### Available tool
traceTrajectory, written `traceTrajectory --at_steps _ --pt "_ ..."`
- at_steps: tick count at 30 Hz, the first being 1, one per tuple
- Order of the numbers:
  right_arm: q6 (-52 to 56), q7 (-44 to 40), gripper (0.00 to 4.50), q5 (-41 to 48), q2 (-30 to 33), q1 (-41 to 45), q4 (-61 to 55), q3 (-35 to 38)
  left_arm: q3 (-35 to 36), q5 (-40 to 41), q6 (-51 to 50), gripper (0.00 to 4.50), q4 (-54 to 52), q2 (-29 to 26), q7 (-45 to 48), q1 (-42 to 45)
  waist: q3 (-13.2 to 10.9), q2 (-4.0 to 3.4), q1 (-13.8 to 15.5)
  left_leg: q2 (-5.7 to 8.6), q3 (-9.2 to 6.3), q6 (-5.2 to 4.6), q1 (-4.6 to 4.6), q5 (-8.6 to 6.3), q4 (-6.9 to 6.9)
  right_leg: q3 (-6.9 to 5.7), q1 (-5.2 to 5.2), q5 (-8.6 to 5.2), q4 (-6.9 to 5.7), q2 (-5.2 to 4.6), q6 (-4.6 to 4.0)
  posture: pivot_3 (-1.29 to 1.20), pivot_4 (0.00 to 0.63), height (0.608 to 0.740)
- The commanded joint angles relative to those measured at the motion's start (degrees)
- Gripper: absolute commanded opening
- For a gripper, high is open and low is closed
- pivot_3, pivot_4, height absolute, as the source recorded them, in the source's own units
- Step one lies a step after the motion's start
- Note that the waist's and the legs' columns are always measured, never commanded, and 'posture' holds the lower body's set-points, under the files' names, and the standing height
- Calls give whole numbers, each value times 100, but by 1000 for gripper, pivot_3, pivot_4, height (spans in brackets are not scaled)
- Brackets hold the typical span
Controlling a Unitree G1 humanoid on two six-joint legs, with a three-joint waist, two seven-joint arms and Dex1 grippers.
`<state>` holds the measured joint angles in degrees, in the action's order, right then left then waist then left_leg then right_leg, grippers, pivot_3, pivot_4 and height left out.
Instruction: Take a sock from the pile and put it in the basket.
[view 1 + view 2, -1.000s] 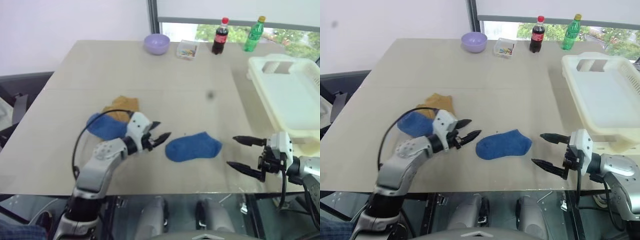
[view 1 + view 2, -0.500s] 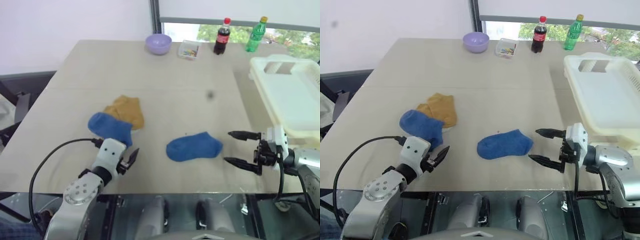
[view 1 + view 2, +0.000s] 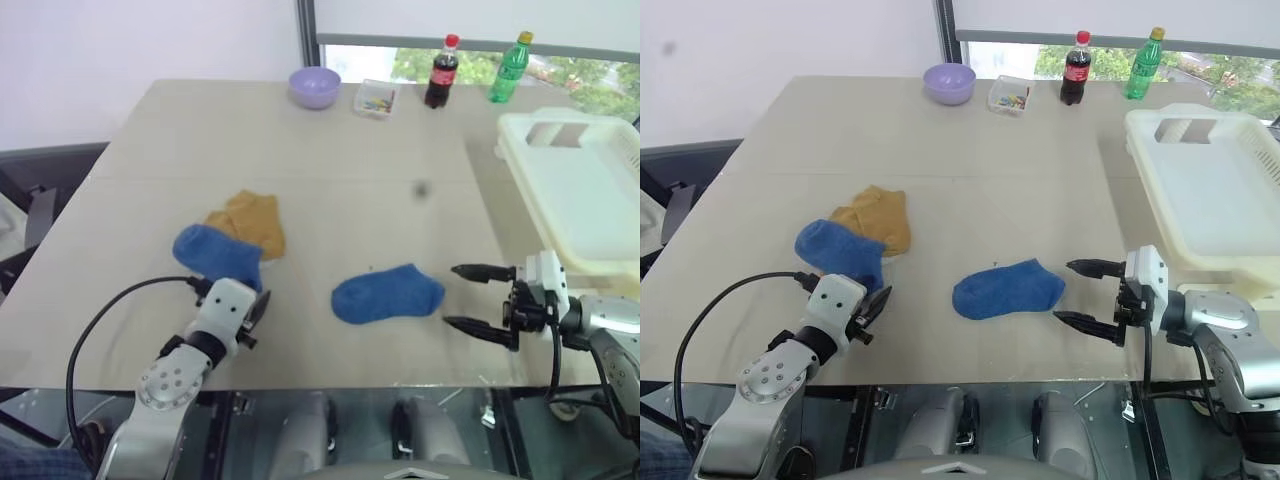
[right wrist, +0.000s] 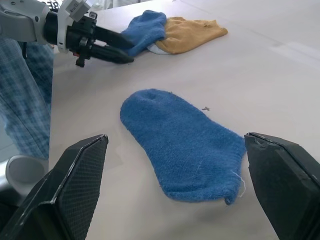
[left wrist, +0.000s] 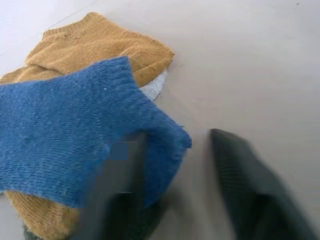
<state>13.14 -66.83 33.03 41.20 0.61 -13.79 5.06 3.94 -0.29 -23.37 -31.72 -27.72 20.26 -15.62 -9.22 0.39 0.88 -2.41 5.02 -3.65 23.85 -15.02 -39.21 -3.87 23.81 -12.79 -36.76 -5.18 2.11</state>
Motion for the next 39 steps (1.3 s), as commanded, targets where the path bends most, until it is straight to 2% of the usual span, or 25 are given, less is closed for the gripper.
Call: traceTrajectory --at_steps 1,7,11,13,17,19,25,29,33,39 --pt "-68 45 4500 34 -25 -53 -219 113 96 -9 125 140 -3 -43 54 9 0 0 0 0 0 0 0 0 0 0 0 0 0 0 0 0 150 733" --pt "-105 62 4500 28 -49 -88 -210 131 178 71 185 58 34 -4 107 93 0 0 0 -1 0 0 0 0 0 -1 1 0 0 0 0 0 150 733" --pt "-118 54 4500 25 -59 -88 -201 144 327 406 -24 58 -199 241 55 332 -1 0 3 -1 0 0 0 0 0 0 0 0 0 -2 0 0 150 733" --pt "-123 42 4500 28 -55 -83 -187 154 318 528 -206 58 -306 301 82 507 -1 0 1 0 0 0 1 0 0 -1 0 0 0 -2 0 0 150 733" --pt "-128 41 4500 0 -80 31 -109 108 19 647 -616 58 -122 494 7 1396 -1 3 32 4 -4 -1 1 1 -1 -8 -6 1 -2 17 1 0 150 733" --pt "-166 65 4500 -29 -131 104 -63 86 -286 481 -744 58 248 570 -57 1940 0 1 19 8 0 -1 0 2 -4 -5 -10 2 -3 21 3 0 150 733" --pt "-181 131 4500 -86 -158 182 -53 125 -1086 439 -1307 58 1537 1244 -151 3418 -2 7 29 18 1 -4 1 3 -5 -1 -14 15 -4 34 28 0 150 733" --pt "-248 220 4500 -172 -114 255 25 241 -1214 548 -1457 58 2390 2031 -428 4130 -8 16 15 19 0 -5 2 2 -5 0 -13 14 -3 39 31 0 150 733" --pt "-178 483 4500 -286 -27 290 125 409 -1472 418 -1307 58 3237 2562 -515 4739 -10 20 17 22 -1 -5 3 3 -5 -1 -14 14 -3 41 32 0 150 733" --pt "-62 795 4500 -606 299 253 466 693 -1498 439 -956 58 4315 3320 -729 5391 -14 25 20 24 1 -5 3 3 -6 1 -13 14 -4 41 32 0 150 733"
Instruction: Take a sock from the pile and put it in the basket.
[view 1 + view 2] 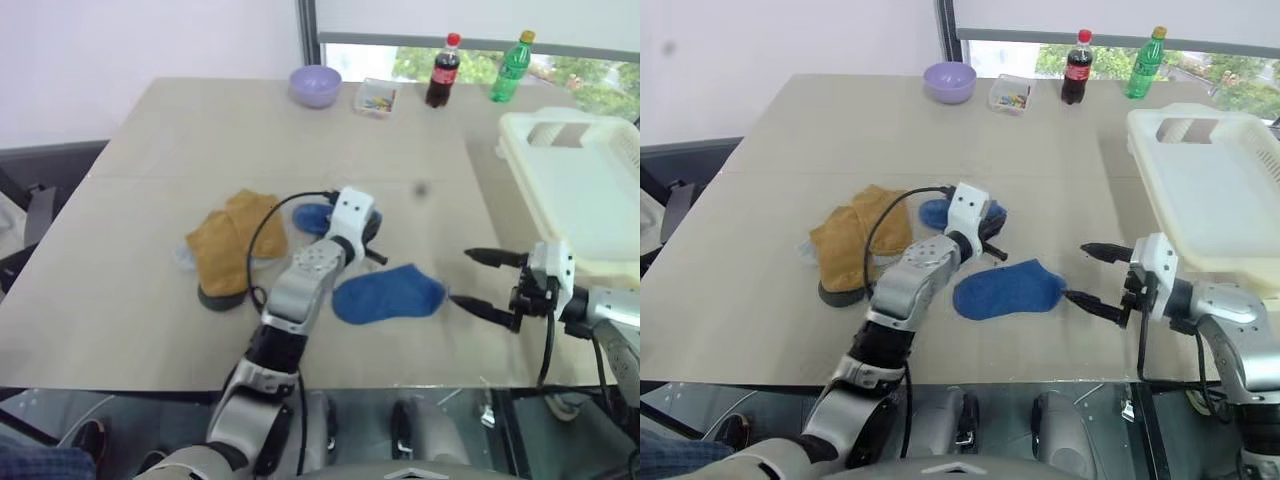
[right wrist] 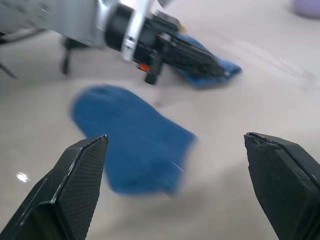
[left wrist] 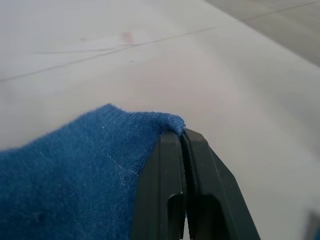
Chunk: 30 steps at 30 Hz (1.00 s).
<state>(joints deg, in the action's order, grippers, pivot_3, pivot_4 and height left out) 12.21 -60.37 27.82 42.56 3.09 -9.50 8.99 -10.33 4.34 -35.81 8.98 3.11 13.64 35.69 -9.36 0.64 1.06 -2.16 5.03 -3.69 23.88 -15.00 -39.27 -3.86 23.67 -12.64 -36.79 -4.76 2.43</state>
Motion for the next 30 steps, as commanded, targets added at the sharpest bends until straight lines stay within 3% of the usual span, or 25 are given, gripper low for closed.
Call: traceTrajectory --at_steps 1,6,9,14,17,21,27,30 --pt "51 163 4500 -89 197 -8 39 334 -63 9 336 58 328 310 -39 308 0 1 1 0 0 0 0 0 0 0 0 0 0 1 0 0 150 733" --pt "166 246 4500 -43 295 -118 -12 520 -258 -11 636 58 663 634 76 516 -1 2 -13 -1 0 0 1 0 1 1 2 0 1 4 0 0 150 733" --pt "229 310 4500 -12 282 -150 -90 558 -248 125 646 826 577 714 145 495 -1 2 -14 -4 -2 0 0 0 1 1 2 0 0 6 0 0 150 733" --pt "565 639 4500 -185 283 3 -76 383 -10 747 -20 2824 -262 758 275 170 -2 2 -20 -9 -3 0 1 -1 0 2 2 0 0 1 -1 0 150 733" --pt "698 833 4500 -204 123 224 -40 255 -5 964 -389 2824 -835 518 382 3 -1 1 -18 -8 0 0 1 0 1 5 3 0 0 -1 0 0 150 733" --pt "1230 1092 4500 -165 -181 553 -106 -135 559 1359 -617 2824 -1051 211 534 174 -1 0 -24 -9 -4 1 0 1 -2 2 3 0 -2 4 -1 0 150 733" --pt "2209 1948 4500 -452 -859 1680 518 -654 1287 1212 198 2824 787 -710 651 1003 -1 -2 -33 -9 -1 10 -8 7 -7 5 5 1 -14 23 -3 0 150 733" --pt "2318 2111 4500 -377 -1236 2016 746 -671 1197 904 739 2824 1754 -1141 907 1256 -1 -1 -14 -8 -7 22 1 14 -6 -2 6 1 -13 22 -6 0 150 733"
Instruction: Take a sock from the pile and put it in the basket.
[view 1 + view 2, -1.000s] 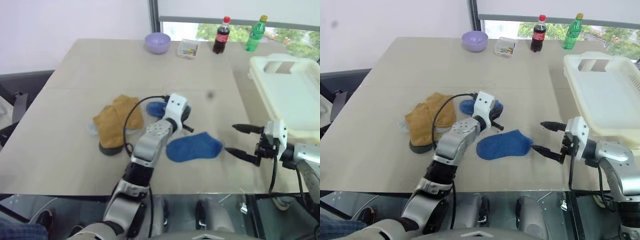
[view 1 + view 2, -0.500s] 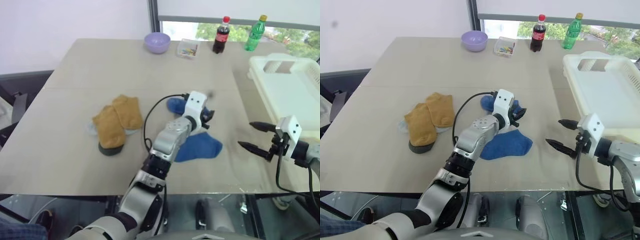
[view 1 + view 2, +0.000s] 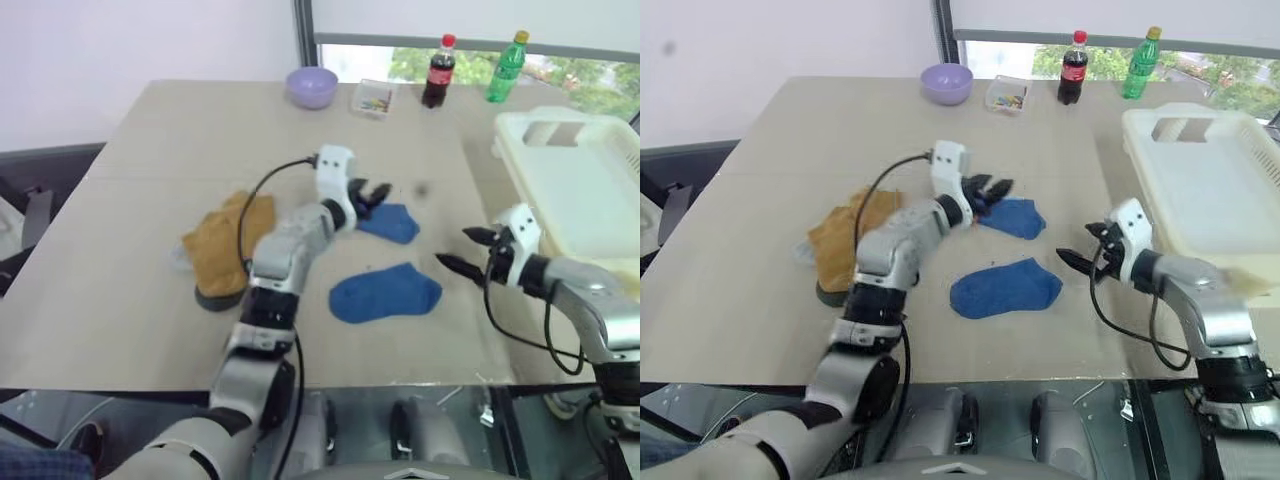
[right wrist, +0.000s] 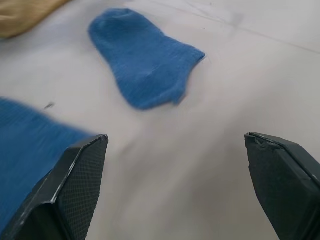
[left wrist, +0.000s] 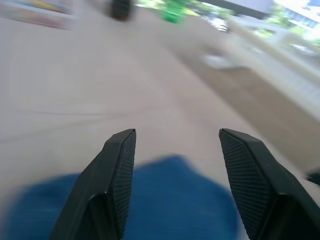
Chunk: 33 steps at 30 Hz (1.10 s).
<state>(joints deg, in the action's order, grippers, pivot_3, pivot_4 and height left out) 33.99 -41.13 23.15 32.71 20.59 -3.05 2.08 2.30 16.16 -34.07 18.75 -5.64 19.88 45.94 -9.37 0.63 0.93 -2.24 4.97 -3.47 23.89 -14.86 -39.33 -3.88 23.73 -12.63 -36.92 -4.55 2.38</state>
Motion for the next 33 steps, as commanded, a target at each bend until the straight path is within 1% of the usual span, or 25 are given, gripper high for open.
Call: traceTrajectory --at_steps 1,4,8,10,15,18,22,23,24,25,26,31,33 --pt "334 351 4500 104 -385 394 235 58 -8 -267 666 2824 1050 -329 347 295 0 0 -4 2 2 10 2 6 0 0 0 0 2 -1 0 0 150 733" --pt "698 754 4500 80 -709 683 639 171 45 -346 1003 2824 1818 -458 493 437 -1 1 9 5 5 10 15 5 2 -3 2 0 15 -10 2 0 150 733" --pt "1243 977 4500 513 -1206 858 776 438 55 -387 1170 2824 2419 -513 754 462 -1 1 -8 10 6 6 39 3 1 -11 18 1 18 -24 5 0 150 733" --pt "1353 1015 4500 462 -1278 857 773 340 49 -374 1133 2824 2406 -522 862 392 0 0 -22 9 8 7 33 3 2 -10 17 1 14 -21 5 0 150 733" --pt "1417 1098 4500 487 -1463 936 808 307 -21 -340 890 2824 1876 -531 1020 76 1 -2 -46 4 10 8 8 3 3 -6 3 1 -1 -17 5 0 150 733" --pt "1400 1154 3689 407 -1531 1002 921 254 -93 -352 682 2881 1423 -527 1037 -200 1 -2 -80 0 11 8 1 3 3 -1 1 1 -7 -17 5 0 150 733" --pt "1379 1123 1847 339 -1541 1045 1040 150 -99 -343 460 2881 1021 -522 1000 -434 2 -3 -104 0 10 8 0 3 3 0 1 1 -12 -21 5 0 150 733" --pt "1378 1121 1334 332 -1543 1055 1058 140 -96 -343 425 2881 967 -521 990 -458 2 -3 -109 0 10 7 0 3 3 0 1 1 -12 -22 5 0 150 733" --pt "1341 1088 681 296 -1535 1078 1086 90 -90 -343 395 2881 923 -521 983 -482 2 -3 -116 0 10 7 0 3 3 0 1 1 -12 -22 5 0 150 733" --pt "1312 1069 681 269 -1535 1103 1114 56 -83 -345 371 2881 897 -520 975 -497 2 -3 -130 0 9 7 0 3 3 0 1 1 -12 -22 5 0 150 733" --pt "1286 1059 73 245 -1542 1133 1149 32 -72 -344 344 2881 886 -519 965 -504 2 -3 -132 0 9 7 0 3 3 0 1 1 -12 -22 5 0 150 733" --pt "1172 1003 73 146 -1530 1214 1254 -50 28 -281 232 2881 961 -511 958 -455 2 -3 -151 1 9 7 -1 3 3 1 1 1 -12 -22 5 0 150 733" --pt "1135 989 0 110 -1532 1228 1289 -66 67 -298 240 2307 1008 -506 892 -422 2 -3 -151 0 8 7 -1 3 3 0 1 1 -13 -22 5 0 150 733"
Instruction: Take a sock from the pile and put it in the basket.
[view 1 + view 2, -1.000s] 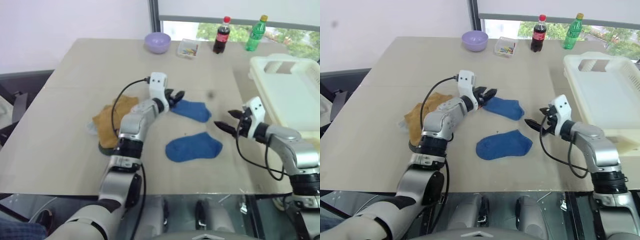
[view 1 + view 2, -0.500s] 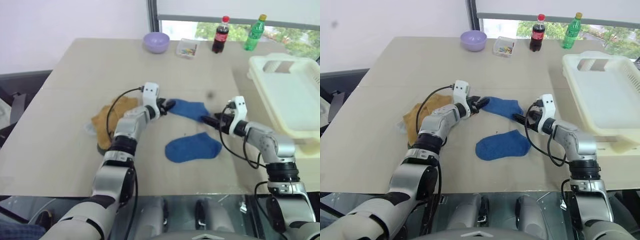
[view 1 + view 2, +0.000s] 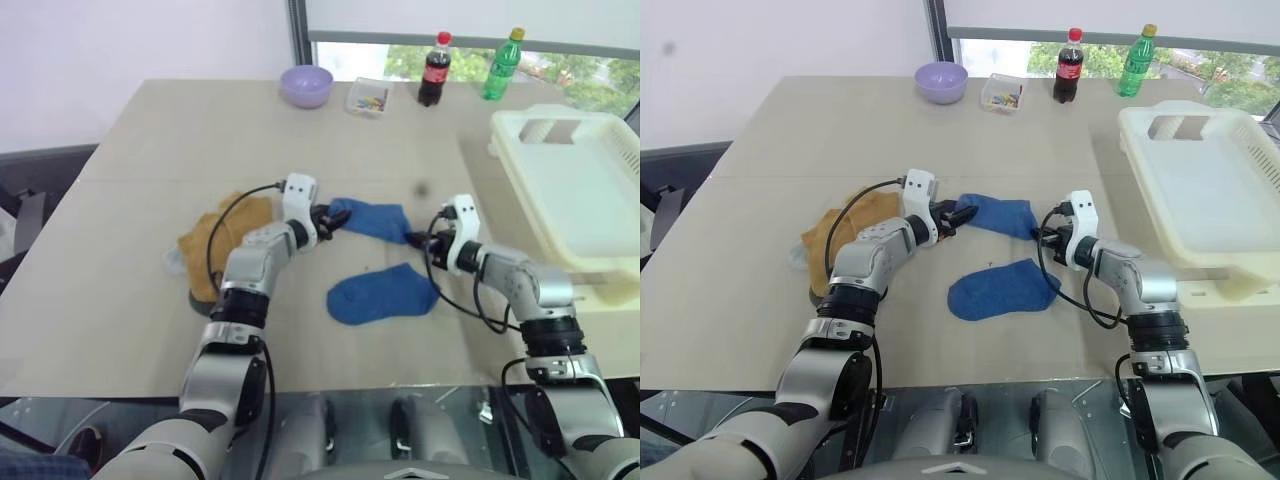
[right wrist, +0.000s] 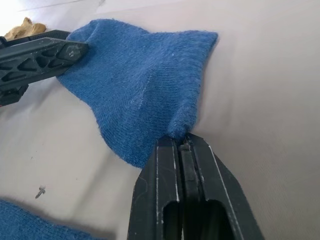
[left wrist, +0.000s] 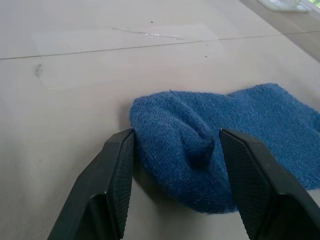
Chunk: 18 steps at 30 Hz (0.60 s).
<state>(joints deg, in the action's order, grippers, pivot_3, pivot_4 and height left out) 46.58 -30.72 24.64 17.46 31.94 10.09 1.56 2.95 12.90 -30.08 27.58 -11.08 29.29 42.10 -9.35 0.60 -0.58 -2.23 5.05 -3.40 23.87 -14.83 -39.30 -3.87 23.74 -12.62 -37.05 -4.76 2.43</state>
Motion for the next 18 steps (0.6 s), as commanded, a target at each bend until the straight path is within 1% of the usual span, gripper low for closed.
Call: traceTrajectory --at_steps 1,2,3,4,6,7,10,13,15,18 --pt "-138 -51 0 -57 -9 91 -20 -19 -12 1 -149 2100 144 23 -59 -26 0 0 0 0 0 0 0 0 0 0 0 0 0 0 0 0 150 733" --pt "-151 -42 0 -72 -12 83 -14 -16 -13 -2 -158 1922 152 21 -65 -20 0 0 0 0 1 0 0 0 0 0 0 0 0 0 0 0 150 733" --pt "-159 -36 0 -83 -16 77 -11 -11 -17 -2 -168 1299 155 20 -61 -18 0 0 1 0 1 0 0 0 0 0 0 0 0 -1 0 0 150 733" --pt "-165 -39 0 -89 -16 61 -24 -10 -26 -9 -176 1227 138 15 -56 -33 0 0 0 0 1 0 0 0 0 0 0 0 0 -1 0 0 150 733" --pt "-171 -44 0 -98 -15 50 -32 -6 -27 -23 -183 351 127 13 -66 -53 0 0 1 0 1 0 0 0 0 0 0 0 0 -1 0 0 150 733" --pt "-176 -43 0 -107 -15 52 -26 -2 -26 -30 -184 50 125 12 -71 -61 0 0 1 0 1 0 0 0 0 0 0 0 0 -2 0 0 150 733" --pt "-174 -38 0 -119 -18 46 -46 12 -26 -33 -225 50 21 11 -94 -119 0 0 -1 0 1 0 0 0 0 0 0 0 0 -2 0 0 150 733" --pt "-139 -60 0 -102 11 31 -160 21 -10 -9 -271 50 -343 -5 -143 -244 0 0 -6 -1 1 0 0 0 0 0 0 0 0 -2 0 0 150 733" --pt "-52 -129 0 -45 93 -5 -404 17 123 163 -421 50 -903 -1 -186 -414 0 0 -11 -1 1 0 0 0 1 1 1 0 0 -3 0 0 150 733" --pt "330 -239 0 246 235 -117 -987 121 334 565 -766 50 -2070 11 -239 -825 -2 0 -11 -4 2 1 8 0 7 4 9 0 4 -5 0 0 150 733"
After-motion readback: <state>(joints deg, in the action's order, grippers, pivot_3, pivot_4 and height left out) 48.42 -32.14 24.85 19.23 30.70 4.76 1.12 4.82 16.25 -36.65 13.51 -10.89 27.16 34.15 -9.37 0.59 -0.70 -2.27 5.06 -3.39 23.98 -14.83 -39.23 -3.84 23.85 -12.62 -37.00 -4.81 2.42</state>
